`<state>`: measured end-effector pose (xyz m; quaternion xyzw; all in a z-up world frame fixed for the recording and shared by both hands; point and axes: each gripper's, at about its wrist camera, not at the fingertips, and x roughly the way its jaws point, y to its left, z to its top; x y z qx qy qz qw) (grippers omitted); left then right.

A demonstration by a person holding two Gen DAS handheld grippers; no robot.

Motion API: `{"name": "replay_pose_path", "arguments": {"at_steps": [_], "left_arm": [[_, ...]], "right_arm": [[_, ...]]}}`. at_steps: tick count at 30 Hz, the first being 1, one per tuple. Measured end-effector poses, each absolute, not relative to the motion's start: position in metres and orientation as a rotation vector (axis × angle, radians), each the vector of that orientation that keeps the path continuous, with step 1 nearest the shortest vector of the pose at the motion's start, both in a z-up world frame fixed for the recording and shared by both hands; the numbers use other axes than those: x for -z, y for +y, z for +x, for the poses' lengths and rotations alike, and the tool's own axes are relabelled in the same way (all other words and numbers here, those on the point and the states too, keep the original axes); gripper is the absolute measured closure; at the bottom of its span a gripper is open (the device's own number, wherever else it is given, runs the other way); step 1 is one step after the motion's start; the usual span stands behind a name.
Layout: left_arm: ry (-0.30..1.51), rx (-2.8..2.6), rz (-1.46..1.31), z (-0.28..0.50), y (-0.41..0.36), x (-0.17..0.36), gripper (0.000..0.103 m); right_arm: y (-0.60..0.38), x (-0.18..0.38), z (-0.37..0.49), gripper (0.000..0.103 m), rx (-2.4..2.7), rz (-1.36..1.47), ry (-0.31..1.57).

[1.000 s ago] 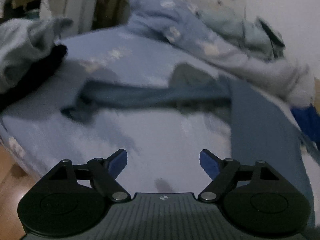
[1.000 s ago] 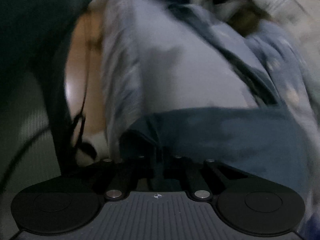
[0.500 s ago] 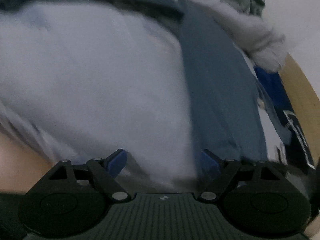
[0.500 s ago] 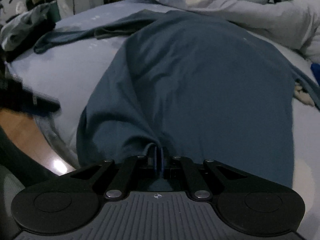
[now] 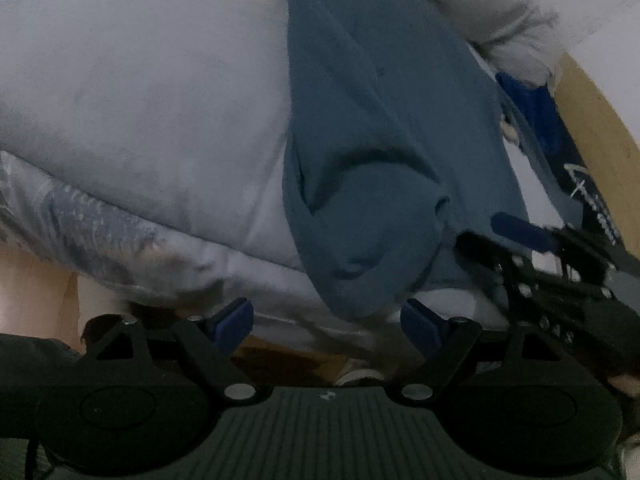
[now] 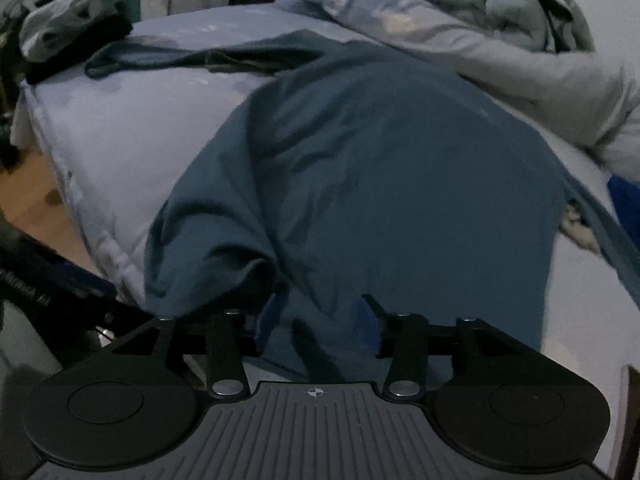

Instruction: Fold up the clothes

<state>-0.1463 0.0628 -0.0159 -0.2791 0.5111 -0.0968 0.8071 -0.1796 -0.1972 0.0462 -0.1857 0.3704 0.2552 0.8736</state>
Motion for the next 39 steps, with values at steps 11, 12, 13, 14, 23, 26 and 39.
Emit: {"name": "replay_pose_path", "arguments": {"at_steps": [11, 12, 13, 14, 23, 26, 39], "left_arm": [[1.09, 0.179, -0.642, -0.142, 0.071, 0.034, 0.046], [1.093, 0.177, -0.64, -0.143, 0.071, 0.034, 0.048], [1.097, 0.177, -0.633, -0.143, 0.071, 0.034, 0.054], [1.102, 0.178, -0.628, -0.144, 0.071, 0.034, 0.057], [1.059, 0.188, -0.707, -0.161, 0.089, 0.008, 0.093], [1.017, 0.173, -0.756, -0.162, 0.104, -0.005, 0.093], [0.854, 0.124, -0.738, -0.162, 0.179, -0.072, 0.094]], "right_arm": [[-0.202, -0.05, -0.179, 0.051, -0.509, -0.358, 0.766], [-0.202, -0.05, -0.178, 0.051, -0.507, -0.359, 0.767], [-0.202, -0.05, -0.178, 0.05, -0.505, -0.359, 0.767], [-0.202, -0.05, -0.178, 0.05, -0.503, -0.36, 0.767], [-0.204, -0.057, -0.181, 0.045, -0.493, -0.372, 0.765], [-0.205, -0.06, -0.183, 0.045, -0.507, -0.388, 0.763], [-0.169, -0.055, -0.207, 0.043, -0.73, -0.562, 0.763]]}}
